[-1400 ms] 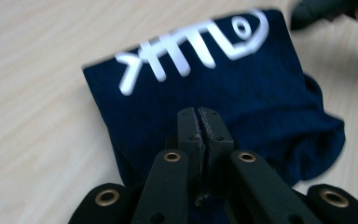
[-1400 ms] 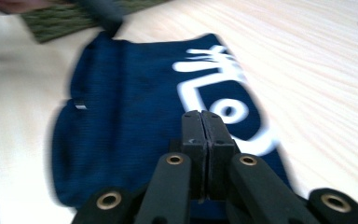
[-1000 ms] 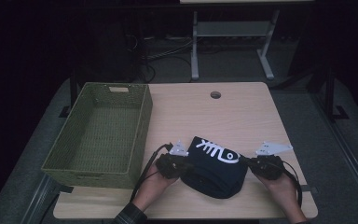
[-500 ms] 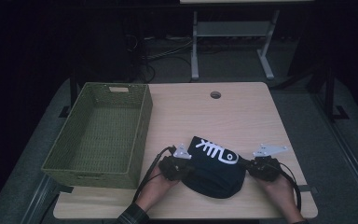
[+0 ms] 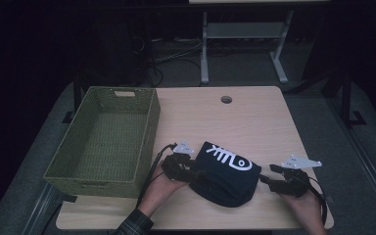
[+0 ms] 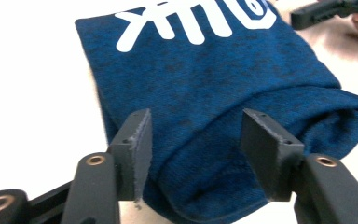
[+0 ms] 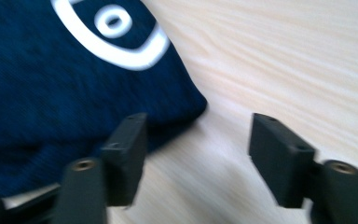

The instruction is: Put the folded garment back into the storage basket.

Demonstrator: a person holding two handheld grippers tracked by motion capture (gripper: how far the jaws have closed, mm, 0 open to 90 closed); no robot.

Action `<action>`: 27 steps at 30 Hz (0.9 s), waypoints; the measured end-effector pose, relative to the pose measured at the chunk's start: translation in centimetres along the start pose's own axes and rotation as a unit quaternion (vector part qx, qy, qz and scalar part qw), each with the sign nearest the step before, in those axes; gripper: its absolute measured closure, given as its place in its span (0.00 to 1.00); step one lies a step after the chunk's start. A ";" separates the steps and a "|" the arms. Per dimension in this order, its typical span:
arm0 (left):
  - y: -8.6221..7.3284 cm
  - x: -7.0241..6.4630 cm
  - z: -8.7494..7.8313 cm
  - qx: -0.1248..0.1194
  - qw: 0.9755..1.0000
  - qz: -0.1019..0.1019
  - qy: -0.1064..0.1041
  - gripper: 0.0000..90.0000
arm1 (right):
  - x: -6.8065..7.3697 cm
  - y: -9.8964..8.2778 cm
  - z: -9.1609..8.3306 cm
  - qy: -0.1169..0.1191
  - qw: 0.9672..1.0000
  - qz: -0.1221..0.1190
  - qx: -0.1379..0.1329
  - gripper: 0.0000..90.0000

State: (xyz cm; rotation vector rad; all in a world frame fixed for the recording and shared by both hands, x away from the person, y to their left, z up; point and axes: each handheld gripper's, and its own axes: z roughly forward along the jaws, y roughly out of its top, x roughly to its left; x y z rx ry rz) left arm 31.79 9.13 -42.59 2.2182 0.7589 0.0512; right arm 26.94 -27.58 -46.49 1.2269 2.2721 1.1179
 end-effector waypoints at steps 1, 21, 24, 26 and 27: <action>0.1 0.2 0.0 0.001 1.000 0.002 0.003 0.47 | -0.1 -0.2 0.0 -0.007 1.000 -0.001 0.007 0.37; 0.9 4.2 3.1 0.013 0.999 -0.030 0.005 0.18 | -0.9 -1.9 0.4 -0.044 0.999 0.006 0.030 0.16; 0.7 4.5 3.8 0.018 0.999 -0.034 -0.001 0.18 | -0.9 -1.9 0.4 -0.044 0.999 0.006 0.030 0.16; 0.5 4.6 4.3 0.020 0.999 -0.038 -0.005 0.18 | -0.8 -1.9 0.3 -0.044 0.999 0.007 0.031 0.16; 0.5 4.6 4.4 0.025 0.999 -0.038 -0.005 0.18 | -0.8 -1.9 0.3 -0.044 0.999 0.007 0.031 0.16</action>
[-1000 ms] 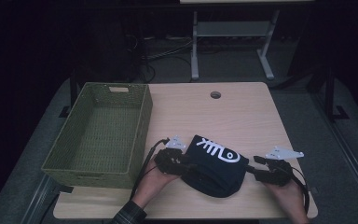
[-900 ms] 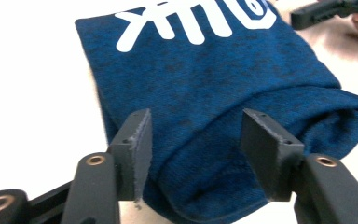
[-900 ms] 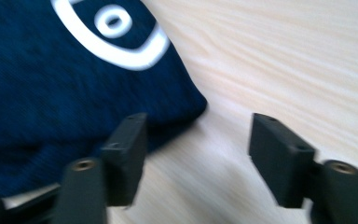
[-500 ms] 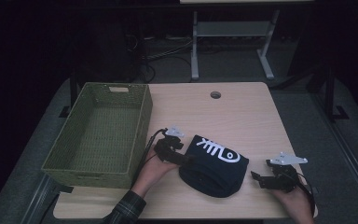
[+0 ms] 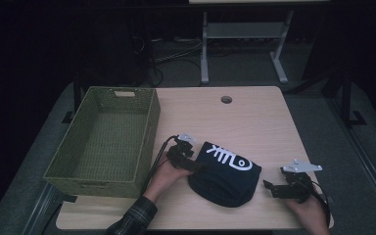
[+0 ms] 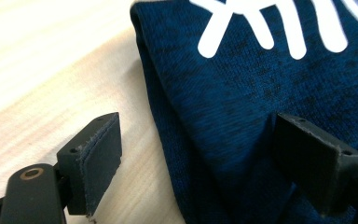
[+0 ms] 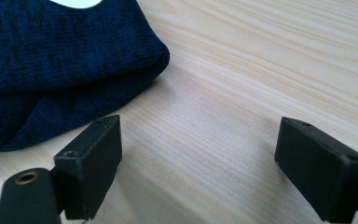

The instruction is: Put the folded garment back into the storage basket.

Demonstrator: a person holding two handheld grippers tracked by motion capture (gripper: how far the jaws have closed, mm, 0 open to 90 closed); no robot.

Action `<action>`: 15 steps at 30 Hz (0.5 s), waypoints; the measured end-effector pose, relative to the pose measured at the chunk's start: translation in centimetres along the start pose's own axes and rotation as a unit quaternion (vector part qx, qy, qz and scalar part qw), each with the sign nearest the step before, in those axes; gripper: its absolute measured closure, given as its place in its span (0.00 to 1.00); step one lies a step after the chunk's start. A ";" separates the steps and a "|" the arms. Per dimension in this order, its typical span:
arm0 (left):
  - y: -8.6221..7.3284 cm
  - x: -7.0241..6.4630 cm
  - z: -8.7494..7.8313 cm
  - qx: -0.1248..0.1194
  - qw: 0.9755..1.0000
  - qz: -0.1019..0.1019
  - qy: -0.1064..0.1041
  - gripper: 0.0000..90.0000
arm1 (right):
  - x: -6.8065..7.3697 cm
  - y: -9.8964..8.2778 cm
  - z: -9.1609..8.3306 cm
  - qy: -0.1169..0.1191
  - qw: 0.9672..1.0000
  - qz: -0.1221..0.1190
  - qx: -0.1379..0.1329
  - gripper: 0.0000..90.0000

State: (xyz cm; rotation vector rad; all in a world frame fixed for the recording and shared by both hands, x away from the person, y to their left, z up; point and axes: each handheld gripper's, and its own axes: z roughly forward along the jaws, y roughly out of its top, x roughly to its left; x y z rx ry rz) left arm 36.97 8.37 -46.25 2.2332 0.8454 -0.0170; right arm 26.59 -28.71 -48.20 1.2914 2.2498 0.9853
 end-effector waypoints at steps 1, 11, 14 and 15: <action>0.0 0.0 0.0 0.001 1.000 0.002 0.000 0.18 | 0.0 0.0 0.0 0.000 1.000 0.000 0.000 0.16; 0.0 -0.5 0.1 0.015 0.999 0.029 -0.008 0.31 | 0.0 0.0 0.0 0.000 1.000 -0.001 0.000 0.16; 0.0 -0.9 0.1 0.016 0.999 0.036 -0.016 0.44 | 0.0 0.0 0.0 0.001 1.000 -0.001 0.000 0.16; 0.0 -0.9 0.1 0.018 0.999 0.039 -0.018 0.47 | 0.0 0.0 0.0 0.001 1.000 -0.002 0.000 0.16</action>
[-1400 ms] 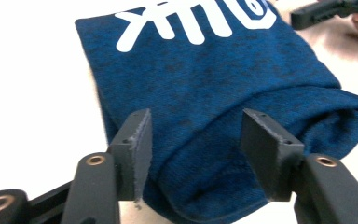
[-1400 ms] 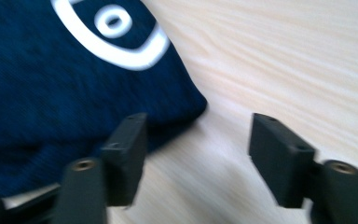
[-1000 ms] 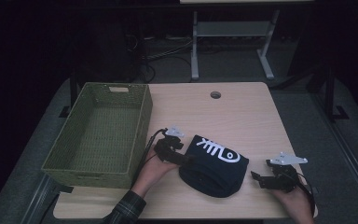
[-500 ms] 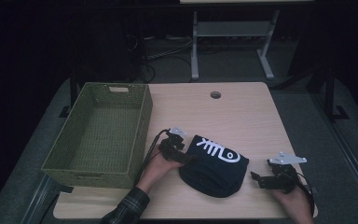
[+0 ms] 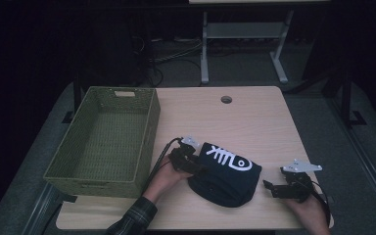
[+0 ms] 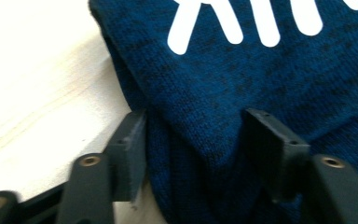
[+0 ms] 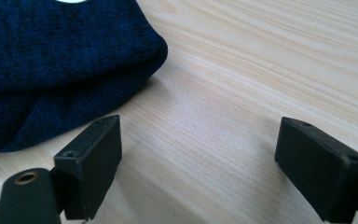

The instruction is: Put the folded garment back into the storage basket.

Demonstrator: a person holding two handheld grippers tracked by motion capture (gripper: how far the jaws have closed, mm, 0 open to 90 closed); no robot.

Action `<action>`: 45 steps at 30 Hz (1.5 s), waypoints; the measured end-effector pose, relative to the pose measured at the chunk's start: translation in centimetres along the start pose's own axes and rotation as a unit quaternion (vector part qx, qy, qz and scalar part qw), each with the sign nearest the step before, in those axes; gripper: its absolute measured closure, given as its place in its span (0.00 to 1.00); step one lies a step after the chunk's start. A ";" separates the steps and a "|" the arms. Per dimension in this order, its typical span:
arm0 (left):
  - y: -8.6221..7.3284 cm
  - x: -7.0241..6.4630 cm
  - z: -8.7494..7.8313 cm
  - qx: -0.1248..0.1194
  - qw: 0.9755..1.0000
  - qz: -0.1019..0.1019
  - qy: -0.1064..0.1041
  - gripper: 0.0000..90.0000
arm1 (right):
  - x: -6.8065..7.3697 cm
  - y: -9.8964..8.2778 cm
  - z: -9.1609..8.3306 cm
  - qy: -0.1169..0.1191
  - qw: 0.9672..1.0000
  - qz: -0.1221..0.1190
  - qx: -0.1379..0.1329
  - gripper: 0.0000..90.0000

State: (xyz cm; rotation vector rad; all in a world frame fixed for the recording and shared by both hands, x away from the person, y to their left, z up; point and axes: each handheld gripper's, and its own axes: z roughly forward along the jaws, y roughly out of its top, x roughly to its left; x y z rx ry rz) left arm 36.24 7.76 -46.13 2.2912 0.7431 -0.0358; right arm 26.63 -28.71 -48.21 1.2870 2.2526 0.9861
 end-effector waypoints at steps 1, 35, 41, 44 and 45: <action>0.0 0.0 0.0 0.000 1.000 -0.001 -0.003 0.50 | 0.0 0.0 0.0 0.000 1.000 0.000 0.000 0.16; 3.2 -2.0 -3.5 0.064 0.998 -0.017 0.007 0.81 | 0.1 0.0 0.0 0.005 1.000 -0.003 0.002 0.15; 4.2 -2.6 -5.1 0.066 0.998 -0.007 0.005 0.82 | 0.0 0.0 0.0 0.006 1.000 -0.003 0.003 0.15; 4.9 -3.0 -6.0 0.067 0.998 0.000 0.008 0.82 | 0.0 0.0 0.1 0.006 1.000 -0.004 0.002 0.15; 5.1 -3.1 -6.3 0.067 0.998 0.000 0.006 0.82 | 0.0 0.0 0.1 0.006 1.000 -0.004 0.002 0.15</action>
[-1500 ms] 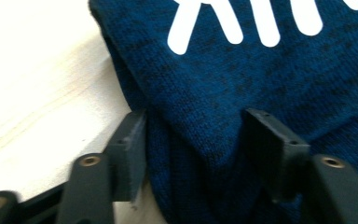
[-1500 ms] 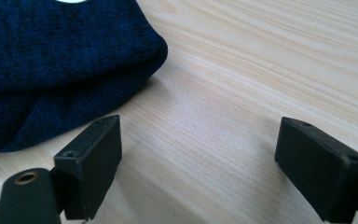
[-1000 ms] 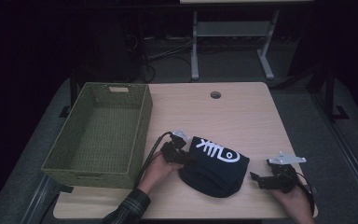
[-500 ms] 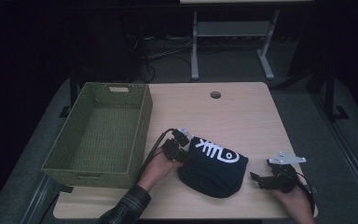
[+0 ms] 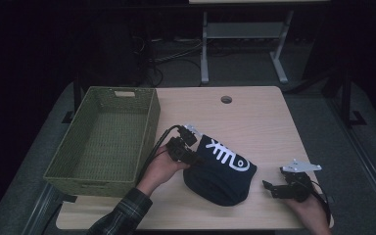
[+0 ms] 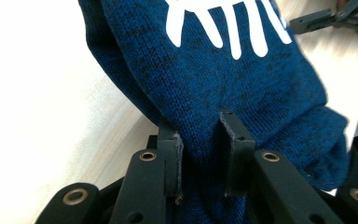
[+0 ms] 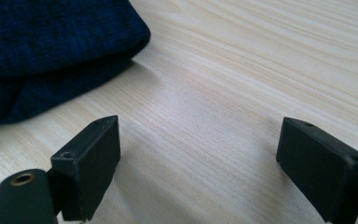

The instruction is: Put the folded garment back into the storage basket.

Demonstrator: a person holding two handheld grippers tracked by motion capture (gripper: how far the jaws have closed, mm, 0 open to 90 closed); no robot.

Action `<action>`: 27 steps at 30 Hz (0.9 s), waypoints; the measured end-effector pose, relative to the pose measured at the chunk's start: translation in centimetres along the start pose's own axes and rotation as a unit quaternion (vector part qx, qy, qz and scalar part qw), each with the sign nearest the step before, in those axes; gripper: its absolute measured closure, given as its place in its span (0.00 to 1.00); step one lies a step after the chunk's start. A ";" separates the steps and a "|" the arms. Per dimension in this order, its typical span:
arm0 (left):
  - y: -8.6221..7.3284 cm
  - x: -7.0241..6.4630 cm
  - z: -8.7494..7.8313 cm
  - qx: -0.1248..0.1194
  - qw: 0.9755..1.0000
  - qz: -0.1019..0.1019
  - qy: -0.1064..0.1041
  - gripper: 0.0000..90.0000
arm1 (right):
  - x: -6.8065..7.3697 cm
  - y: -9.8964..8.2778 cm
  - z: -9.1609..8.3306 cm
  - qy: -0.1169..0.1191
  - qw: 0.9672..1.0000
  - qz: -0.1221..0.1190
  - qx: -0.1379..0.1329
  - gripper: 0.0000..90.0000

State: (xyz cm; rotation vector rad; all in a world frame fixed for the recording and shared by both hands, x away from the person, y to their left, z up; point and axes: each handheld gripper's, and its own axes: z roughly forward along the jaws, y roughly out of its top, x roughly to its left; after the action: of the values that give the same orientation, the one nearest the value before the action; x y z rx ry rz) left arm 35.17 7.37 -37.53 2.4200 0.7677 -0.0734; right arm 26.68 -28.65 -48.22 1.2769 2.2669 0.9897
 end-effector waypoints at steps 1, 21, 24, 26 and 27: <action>0.2 -0.1 -0.3 0.000 1.000 0.000 -0.001 0.82 | 0.0 0.0 0.0 0.000 1.000 0.000 0.000 0.15; 2.2 -1.3 -5.8 -0.014 1.000 0.023 -0.005 0.82 | 0.0 0.0 0.0 0.001 1.000 0.000 0.000 0.15; 2.5 -1.4 -6.6 -0.014 1.000 0.023 -0.002 0.82 | 0.0 0.0 0.0 0.001 1.000 0.000 0.000 0.15; 2.6 -1.2 -7.3 -0.010 0.999 0.031 0.001 0.82 | 0.0 0.0 0.0 0.001 1.000 0.000 -0.001 0.15; 2.6 -1.3 -7.6 -0.014 1.000 0.027 0.003 0.82 | 0.0 0.0 0.0 0.001 1.000 0.000 -0.001 0.15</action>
State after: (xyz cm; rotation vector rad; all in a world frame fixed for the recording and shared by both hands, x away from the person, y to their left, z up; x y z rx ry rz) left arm 34.62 9.22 -29.64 2.4141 0.7005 -0.0351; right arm 26.66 -28.65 -48.20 1.2773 2.2664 0.9921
